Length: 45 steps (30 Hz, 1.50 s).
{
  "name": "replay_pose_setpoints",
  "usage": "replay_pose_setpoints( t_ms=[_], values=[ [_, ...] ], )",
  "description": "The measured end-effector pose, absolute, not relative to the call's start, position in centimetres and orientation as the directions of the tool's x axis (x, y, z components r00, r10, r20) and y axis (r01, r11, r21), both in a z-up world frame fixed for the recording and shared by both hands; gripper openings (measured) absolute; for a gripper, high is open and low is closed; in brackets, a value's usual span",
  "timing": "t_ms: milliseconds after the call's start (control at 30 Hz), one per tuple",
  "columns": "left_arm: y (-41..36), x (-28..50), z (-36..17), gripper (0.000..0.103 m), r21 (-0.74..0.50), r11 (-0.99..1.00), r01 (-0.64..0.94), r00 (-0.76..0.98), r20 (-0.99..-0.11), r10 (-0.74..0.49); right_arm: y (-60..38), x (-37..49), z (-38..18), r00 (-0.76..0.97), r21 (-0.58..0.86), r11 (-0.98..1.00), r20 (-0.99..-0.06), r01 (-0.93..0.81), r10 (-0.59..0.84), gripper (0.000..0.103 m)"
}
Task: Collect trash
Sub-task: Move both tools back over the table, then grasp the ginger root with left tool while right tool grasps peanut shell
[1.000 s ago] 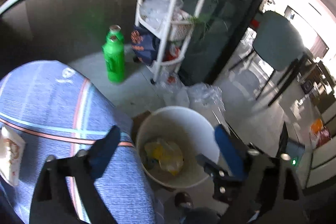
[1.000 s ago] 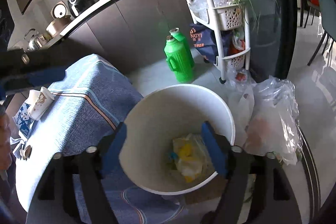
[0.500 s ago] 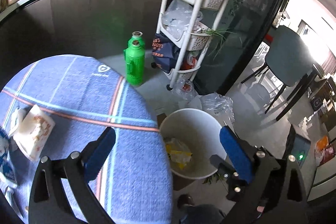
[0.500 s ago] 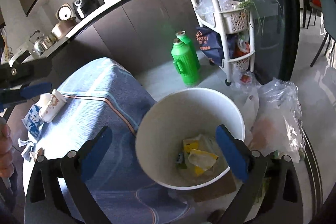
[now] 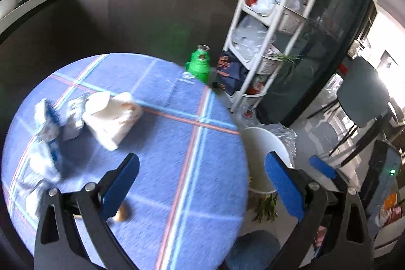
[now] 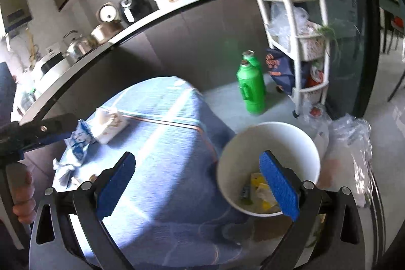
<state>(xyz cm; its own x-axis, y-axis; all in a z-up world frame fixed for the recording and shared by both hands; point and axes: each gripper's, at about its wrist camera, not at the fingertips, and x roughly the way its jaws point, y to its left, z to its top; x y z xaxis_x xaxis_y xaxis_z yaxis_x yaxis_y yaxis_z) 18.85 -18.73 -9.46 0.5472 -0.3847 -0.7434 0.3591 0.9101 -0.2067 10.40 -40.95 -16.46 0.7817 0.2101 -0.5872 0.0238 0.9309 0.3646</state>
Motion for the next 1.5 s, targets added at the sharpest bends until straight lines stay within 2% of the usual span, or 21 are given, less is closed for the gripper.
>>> replay_pose_setpoints(
  t_ms=[600, 700, 967, 1000, 1033, 1067, 1100, 1200, 1267, 1400, 1500],
  values=[
    [-4.9, 14.3, -9.1, 0.099, -0.212, 0.961, 0.177, 0.61, -0.743, -0.276, -28.1, 9.2, -11.4, 0.74, 0.207, 0.948, -0.592, -0.243, 0.319, 0.094],
    [-2.5, 13.8, -10.0, 0.099, -0.232, 0.963, 0.141, 0.6, -0.753, -0.269, -25.8, 9.5, -11.6, 0.722, 0.164, 0.947, -0.616, -0.275, 0.316, 0.094],
    [2.8, 13.7, -13.2, 0.099, -0.276, 0.958, 0.076, 0.568, -0.778, -0.269, -20.2, 11.9, -14.1, 0.629, 0.174, 0.924, -0.688, -0.341, 0.362, 0.093],
    [3.3, 13.7, -13.4, 0.099, -0.279, 0.957, 0.074, 0.567, -0.778, -0.271, -19.7, 12.4, -14.6, 0.614, 0.18, 0.922, -0.7, -0.342, 0.365, 0.089],
    [3.6, 13.7, -13.7, 0.099, -0.282, 0.957, 0.072, 0.566, -0.778, -0.272, -19.4, 12.8, -15.0, 0.602, 0.184, 0.922, -0.711, -0.341, 0.364, 0.079],
    [4.2, 13.7, -14.0, 0.099, -0.288, 0.955, 0.07, 0.563, -0.779, -0.276, -18.8, 13.3, -15.7, 0.585, 0.183, 0.925, -0.729, -0.333, 0.355, 0.073],
    [4.6, 13.8, -14.2, 0.098, -0.297, 0.952, 0.068, 0.559, -0.78, -0.283, -18.5, 13.7, -16.3, 0.575, 0.181, 0.927, -0.74, -0.329, 0.349, 0.064],
    [5.2, 14.0, -14.9, 0.088, -0.328, 0.942, 0.068, 0.541, -0.782, -0.311, -17.8, 15.0, -17.7, 0.546, 0.188, 0.935, -0.771, -0.3, 0.329, 0.049],
    [5.3, 14.2, -15.3, 0.085, -0.345, 0.936, 0.074, 0.525, -0.784, -0.331, -17.4, 15.8, -18.6, 0.535, 0.186, 0.942, -0.785, -0.279, 0.313, 0.045],
    [4.2, 14.6, -16.1, 0.071, -0.381, 0.919, 0.102, 0.492, -0.784, -0.38, -16.8, 16.8, -19.6, 0.521, 0.179, 0.948, -0.8, -0.265, 0.297, 0.035],
    [3.2, 15.0, -16.9, 0.059, -0.42, 0.9, 0.115, 0.459, -0.782, -0.423, -16.6, 17.2, -20.2, 0.514, 0.176, 0.947, -0.805, -0.269, 0.296, 0.035]
  ],
)
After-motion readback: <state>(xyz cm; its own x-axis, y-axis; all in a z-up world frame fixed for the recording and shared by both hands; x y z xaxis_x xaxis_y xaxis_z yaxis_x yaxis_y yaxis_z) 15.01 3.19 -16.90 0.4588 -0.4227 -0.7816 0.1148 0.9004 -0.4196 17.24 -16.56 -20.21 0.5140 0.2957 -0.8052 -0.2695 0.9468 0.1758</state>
